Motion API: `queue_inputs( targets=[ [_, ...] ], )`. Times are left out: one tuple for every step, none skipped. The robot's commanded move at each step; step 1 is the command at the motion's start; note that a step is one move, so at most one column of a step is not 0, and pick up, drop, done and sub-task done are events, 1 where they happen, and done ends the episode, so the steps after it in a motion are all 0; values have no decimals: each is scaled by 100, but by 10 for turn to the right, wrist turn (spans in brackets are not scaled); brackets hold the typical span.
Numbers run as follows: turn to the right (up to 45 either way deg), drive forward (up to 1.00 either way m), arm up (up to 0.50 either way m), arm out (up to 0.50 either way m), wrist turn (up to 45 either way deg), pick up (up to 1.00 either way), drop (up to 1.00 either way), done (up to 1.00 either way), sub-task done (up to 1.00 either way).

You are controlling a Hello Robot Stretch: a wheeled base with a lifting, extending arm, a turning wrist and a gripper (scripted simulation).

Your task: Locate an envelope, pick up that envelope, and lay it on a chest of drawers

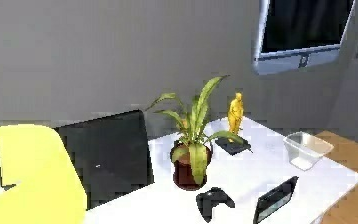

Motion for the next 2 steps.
queue_inputs(
  targets=[
    [-450,0,0,0,0,0,0,0,0],
    [-120,0,0,0,0,0,0,0,0]
  ],
)
